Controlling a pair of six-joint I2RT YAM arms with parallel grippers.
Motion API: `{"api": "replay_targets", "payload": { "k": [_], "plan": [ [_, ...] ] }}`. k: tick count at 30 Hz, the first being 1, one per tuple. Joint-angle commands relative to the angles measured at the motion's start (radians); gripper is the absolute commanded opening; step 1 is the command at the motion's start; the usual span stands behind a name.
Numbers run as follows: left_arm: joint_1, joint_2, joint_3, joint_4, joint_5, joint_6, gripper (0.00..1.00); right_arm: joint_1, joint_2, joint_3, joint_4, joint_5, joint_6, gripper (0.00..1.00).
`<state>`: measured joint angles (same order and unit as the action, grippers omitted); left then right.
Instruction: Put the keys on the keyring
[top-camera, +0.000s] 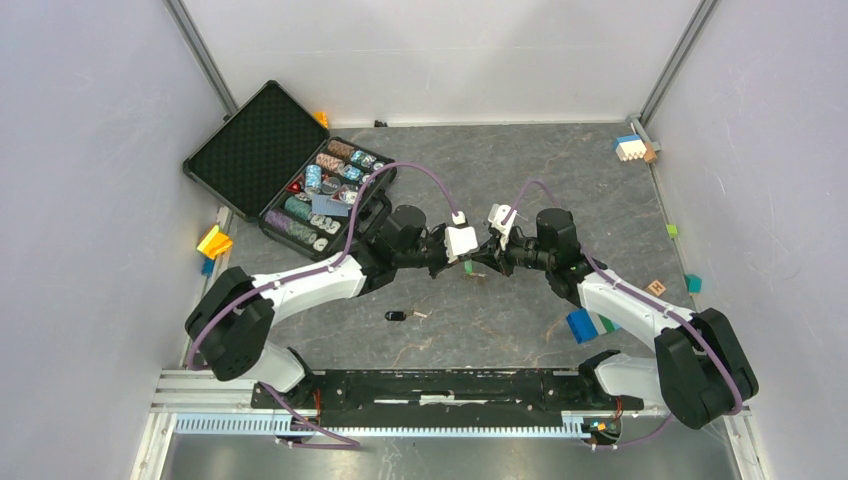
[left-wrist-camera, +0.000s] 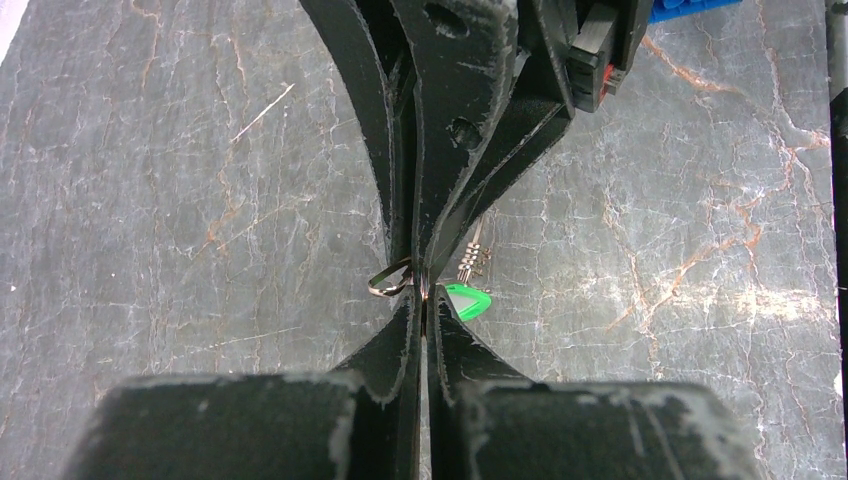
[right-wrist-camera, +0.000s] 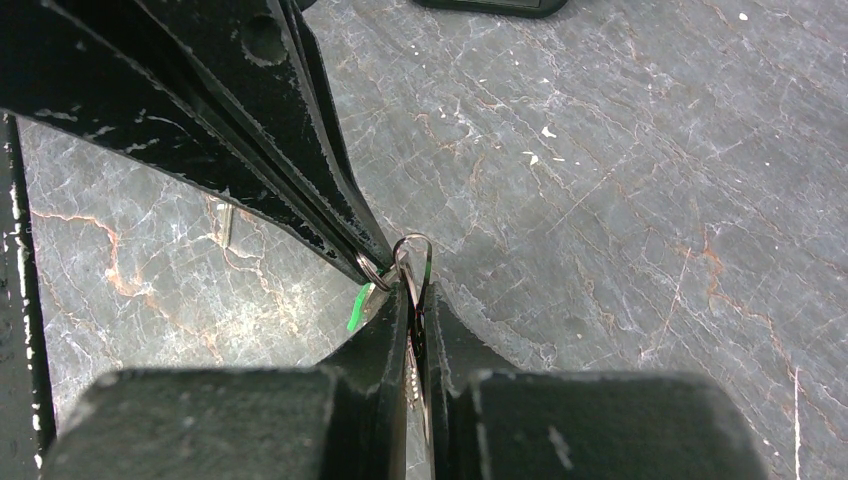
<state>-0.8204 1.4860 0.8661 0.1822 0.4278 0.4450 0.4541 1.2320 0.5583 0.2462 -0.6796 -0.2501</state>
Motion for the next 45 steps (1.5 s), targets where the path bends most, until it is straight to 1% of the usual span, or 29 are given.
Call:
{"api": "replay_targets", "payload": {
  "k": [1,9,22,36,45],
  "plan": [
    [-0.002,0.010,0.010,0.086,-0.033,-0.008,0.02,0.006,-0.003,0.005,0.042,-0.051,0.009,0.00],
    [0.000,-0.014,0.001,0.087,-0.056,-0.008,0.02,0.006,-0.004,0.005,0.039,-0.046,0.006,0.00],
    [0.002,-0.048,-0.003,0.079,-0.043,-0.014,0.02,0.006,0.003,0.008,0.036,-0.042,0.004,0.00],
    [0.001,-0.010,0.034,0.082,-0.041,-0.070,0.02,0.008,0.000,0.008,0.039,-0.041,0.008,0.00],
    [0.001,-0.004,0.018,0.111,0.004,-0.095,0.02,0.008,0.000,0.008,0.037,-0.042,0.008,0.00]
  ]
}}
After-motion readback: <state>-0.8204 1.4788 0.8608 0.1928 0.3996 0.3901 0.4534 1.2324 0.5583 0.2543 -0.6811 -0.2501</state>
